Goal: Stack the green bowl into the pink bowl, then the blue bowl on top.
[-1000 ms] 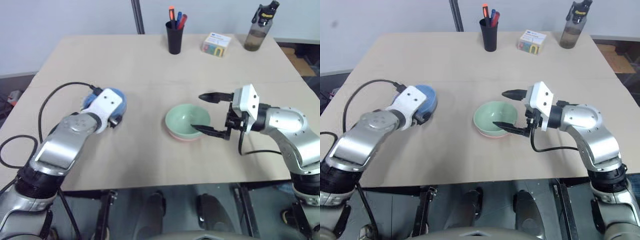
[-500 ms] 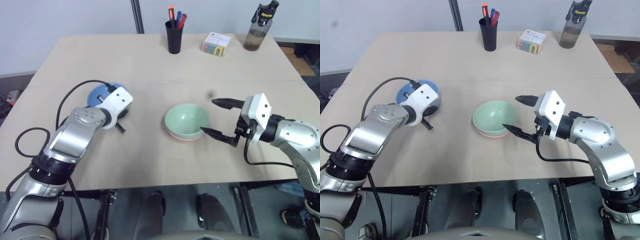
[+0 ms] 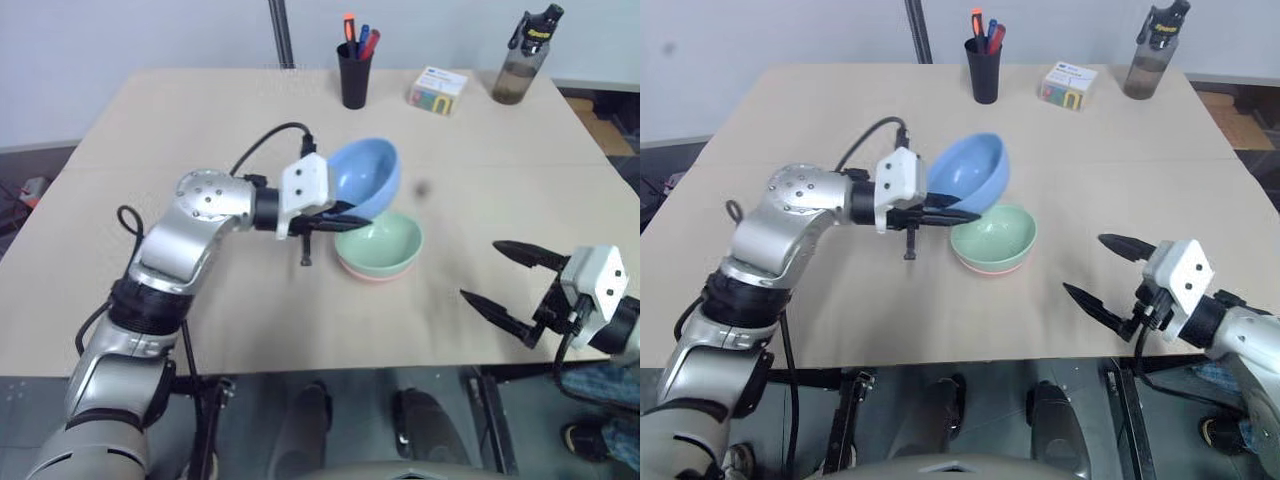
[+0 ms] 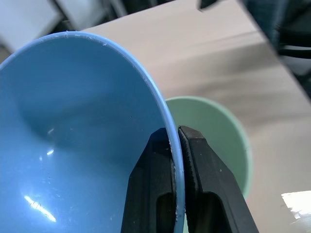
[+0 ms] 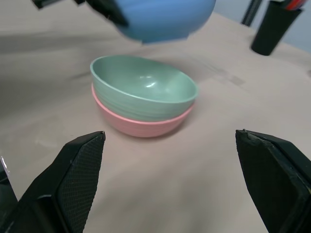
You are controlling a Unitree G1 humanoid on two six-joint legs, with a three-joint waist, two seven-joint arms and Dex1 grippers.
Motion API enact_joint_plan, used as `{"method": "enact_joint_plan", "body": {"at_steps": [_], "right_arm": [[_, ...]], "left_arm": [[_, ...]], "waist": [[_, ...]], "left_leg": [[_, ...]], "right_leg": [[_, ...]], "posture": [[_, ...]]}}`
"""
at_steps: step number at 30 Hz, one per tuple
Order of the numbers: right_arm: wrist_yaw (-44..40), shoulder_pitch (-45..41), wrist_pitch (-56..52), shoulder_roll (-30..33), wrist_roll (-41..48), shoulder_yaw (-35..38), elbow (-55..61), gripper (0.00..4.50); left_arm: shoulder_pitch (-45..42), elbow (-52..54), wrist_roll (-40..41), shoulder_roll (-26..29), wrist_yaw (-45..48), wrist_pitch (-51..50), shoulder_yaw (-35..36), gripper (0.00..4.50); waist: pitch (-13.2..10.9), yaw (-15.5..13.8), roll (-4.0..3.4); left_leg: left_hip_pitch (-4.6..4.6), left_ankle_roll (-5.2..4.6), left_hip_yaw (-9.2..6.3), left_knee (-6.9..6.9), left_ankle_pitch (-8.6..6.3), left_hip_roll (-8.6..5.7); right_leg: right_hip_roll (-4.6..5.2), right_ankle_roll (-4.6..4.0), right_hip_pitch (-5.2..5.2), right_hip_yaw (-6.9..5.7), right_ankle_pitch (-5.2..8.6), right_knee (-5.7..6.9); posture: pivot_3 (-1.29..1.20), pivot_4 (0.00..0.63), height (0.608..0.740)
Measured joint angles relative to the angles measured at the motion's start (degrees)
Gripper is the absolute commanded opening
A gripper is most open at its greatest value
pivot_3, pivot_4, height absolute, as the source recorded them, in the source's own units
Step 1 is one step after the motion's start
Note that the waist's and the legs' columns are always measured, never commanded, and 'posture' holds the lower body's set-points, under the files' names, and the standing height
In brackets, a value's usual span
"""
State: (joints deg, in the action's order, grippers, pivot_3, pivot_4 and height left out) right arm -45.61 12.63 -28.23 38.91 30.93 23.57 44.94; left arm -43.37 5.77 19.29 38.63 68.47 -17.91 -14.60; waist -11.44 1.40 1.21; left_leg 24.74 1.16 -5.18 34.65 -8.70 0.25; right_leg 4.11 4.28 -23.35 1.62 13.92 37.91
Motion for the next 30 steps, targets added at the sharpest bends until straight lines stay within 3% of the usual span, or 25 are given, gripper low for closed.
{"method": "enact_joint_plan", "body": {"at_steps": [2, 8, 14, 17, 18, 19, 22, 30], "right_arm": [[0.14, 5.10, 1.10, -1.37, 0.04, 2.44, 1.97, 4.50], [2.07, 6.55, 1.71, -1.87, 0.64, 3.18, 4.28, 4.50], [3.49, -0.57, -0.41, -0.53, 2.22, -1.96, 1.80, 4.50], [3.39, -5.64, -1.82, 1.70, 2.00, -5.01, -1.97, 4.50], [3.38, -6.26, -2.03, 1.98, 1.89, -5.22, -2.85, 4.50], [1.74, -12.15, -2.34, 4.09, 0.39, -8.58, -9.50, 4.50], [-1.58, -14.69, -0.76, 5.42, -1.16, -10.03, -17.15, 4.50], [-10.84, -12.37, 3.94, 11.07, -1.94, -7.53, -23.64, 4.50]], "left_arm": [[-2.83, -2.88, 1.17, -0.93, 5.26, -0.84, -1.49, 1.10], [-5.93, -7.21, 2.16, -3.79, 9.74, -1.80, -1.61, 3.46], [-1.33, -5.41, 3.00, -4.45, 1.60, -2.92, 5.70, 3.46], [3.36, -2.88, 4.70, -3.78, -2.29, -5.10, 10.07, 4.36], [4.15, -2.66, 5.11, -3.46, -2.74, -6.05, 10.54, 4.36], [12.44, 2.52, 8.69, -0.66, -5.46, -11.02, 16.83, 4.36], [23.34, 10.19, 9.72, 1.02, -10.99, -14.46, 23.16, 4.36], [44.31, 23.95, 17.01, 4.31, -14.06, -19.71, 37.99, 4.36]], "waist": [[0.01, -0.51, 0.02], [0.01, -0.44, 0.02], [0.01, -0.24, 0.01], [0.01, 0.10, 0.01], [0.01, 0.03, 0.01], [-0.01, 0.70, -0.02], [-0.02, 0.27, 0.01], [-0.02, -0.78, 0.00]], "left_leg": [[0.01, 0.00, -0.05, 0.05, 0.00, 0.06], [0.00, 0.00, -0.03, 0.18, 0.00, 0.05], [-0.03, 0.00, -0.08, 0.18, 0.00, 0.07], [-0.04, 0.00, -0.03, 0.20, 0.00, 0.06], [-0.03, 0.00, -0.06, 0.20, 0.00, 0.05], [-0.05, 0.00, -0.02, 0.18, -0.01, 0.06], [0.00, -0.01, -0.03, 0.13, -0.01, 0.07], [-0.07, 0.01, 0.03, 0.19, -0.03, 0.09]], "right_leg": [[-0.09, -0.11, 0.02, -0.04, 0.06, 0.03], [-0.07, -0.09, 0.09, 0.01, 0.05, 0.02], [-0.08, -0.10, 0.11, -0.01, 0.05, 0.01], [-0.05, -0.10, 0.13, 0.01, 0.04, 0.00], [-0.05, -0.10, 0.13, 0.00, 0.04, 0.01], [-0.03, -0.12, 0.13, 0.02, 0.03, -0.03], [-0.03, -0.18, 0.13, -0.03, -0.02, -0.05], [0.01, -0.15, 0.20, -0.04, 0.04, -0.10]], "posture": [[0.00, 0.150, 0.740], [0.00, 0.150, 0.740], [0.00, 0.150, 0.740], [0.00, 0.150, 0.740], [0.00, 0.150, 0.740], [0.00, 0.150, 0.740], [0.00, 0.150, 0.740], [0.00, 0.150, 0.740]]}}
